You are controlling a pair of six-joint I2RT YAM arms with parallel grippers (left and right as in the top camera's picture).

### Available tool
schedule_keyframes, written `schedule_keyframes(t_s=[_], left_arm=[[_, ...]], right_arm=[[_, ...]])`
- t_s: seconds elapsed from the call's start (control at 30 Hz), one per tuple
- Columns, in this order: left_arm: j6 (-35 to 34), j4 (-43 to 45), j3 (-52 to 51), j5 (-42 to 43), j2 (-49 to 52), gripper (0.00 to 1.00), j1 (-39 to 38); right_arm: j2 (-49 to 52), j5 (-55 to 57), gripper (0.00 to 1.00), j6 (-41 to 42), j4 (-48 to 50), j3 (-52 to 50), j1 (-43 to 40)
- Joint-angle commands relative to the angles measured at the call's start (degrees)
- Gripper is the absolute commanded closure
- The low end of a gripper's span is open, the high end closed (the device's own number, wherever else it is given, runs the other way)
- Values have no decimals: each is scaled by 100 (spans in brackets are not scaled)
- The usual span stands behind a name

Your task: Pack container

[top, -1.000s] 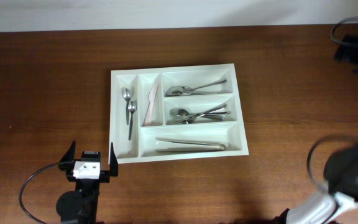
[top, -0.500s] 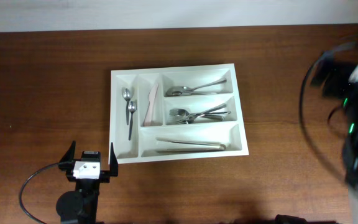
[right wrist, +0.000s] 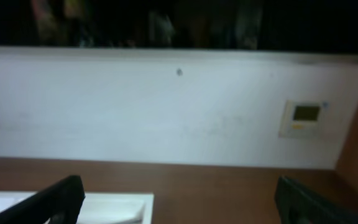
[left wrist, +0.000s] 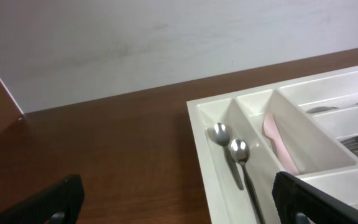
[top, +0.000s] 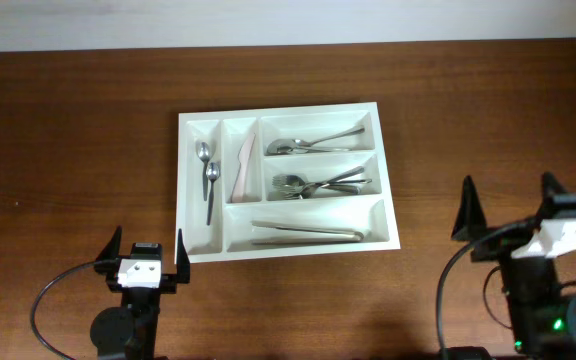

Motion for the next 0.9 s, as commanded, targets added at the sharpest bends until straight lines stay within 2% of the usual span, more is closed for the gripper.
schedule_keyframes(t_s=[0.0,0.23,0.87], left_arm=[[92,4,-48,-46,-55,1,24],[90,4,-48,-46,-55,1,24],[90,4,-48,-46,-55,1,24]], right_arm=[[-525,-310,1,52,385,-678,63],[-1373,-310,1,52,1237,-1711,76],[-2100,-286,1,50,1495,-3051,289]])
